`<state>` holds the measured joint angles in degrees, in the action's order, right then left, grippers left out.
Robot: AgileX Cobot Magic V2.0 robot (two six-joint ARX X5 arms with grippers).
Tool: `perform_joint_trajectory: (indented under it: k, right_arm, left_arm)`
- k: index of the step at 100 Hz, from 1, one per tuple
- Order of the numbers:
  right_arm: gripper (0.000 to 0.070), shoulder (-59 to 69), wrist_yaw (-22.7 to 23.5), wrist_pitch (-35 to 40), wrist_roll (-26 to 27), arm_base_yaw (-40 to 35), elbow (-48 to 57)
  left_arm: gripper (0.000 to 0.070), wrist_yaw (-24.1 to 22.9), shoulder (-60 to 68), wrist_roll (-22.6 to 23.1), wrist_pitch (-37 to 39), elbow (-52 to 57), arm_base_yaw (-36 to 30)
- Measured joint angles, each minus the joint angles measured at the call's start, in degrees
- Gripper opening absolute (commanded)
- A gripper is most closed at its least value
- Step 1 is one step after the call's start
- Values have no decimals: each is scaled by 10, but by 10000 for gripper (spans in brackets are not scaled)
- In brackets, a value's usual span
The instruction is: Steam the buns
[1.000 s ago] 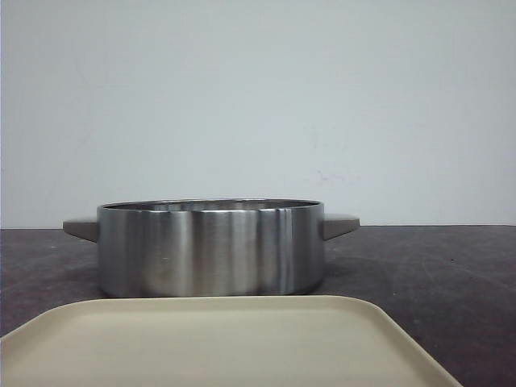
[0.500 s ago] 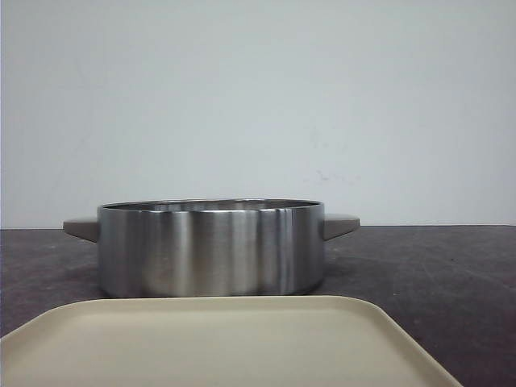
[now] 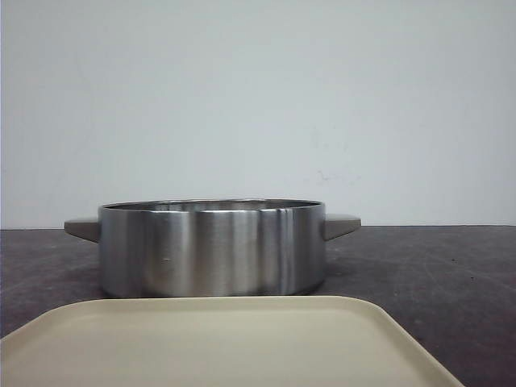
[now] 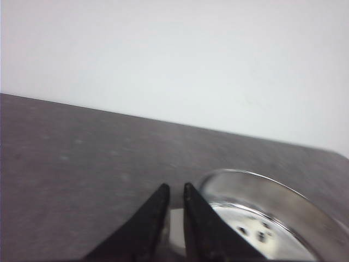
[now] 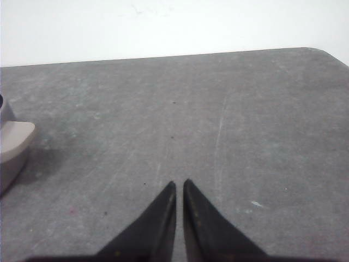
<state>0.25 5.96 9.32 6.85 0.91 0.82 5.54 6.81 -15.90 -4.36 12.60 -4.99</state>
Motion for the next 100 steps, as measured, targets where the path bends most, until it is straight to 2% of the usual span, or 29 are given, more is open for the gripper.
perform_joint_trajectory:
  k: [13,27,38,62,100]
  right_arm:
    - [17,0,0,0,0,0,0]
    - [17,0,0,0,0,0,0]
    - [17,0,0,0,0,0,0]
    - [17,0,0,0,0,0,0]
    - [17,0,0,0,0,0,0]
  left_arm:
    - [0,1,-22,-15,11,-70,31]
    - [0,2,-35,-12,15,-93,57]
    - [0,2,-57,8,21,-108,58]
    - [0,2,-66,60,-43,-108,74]
    - [0,-18,-66,85,-59,-108,95]
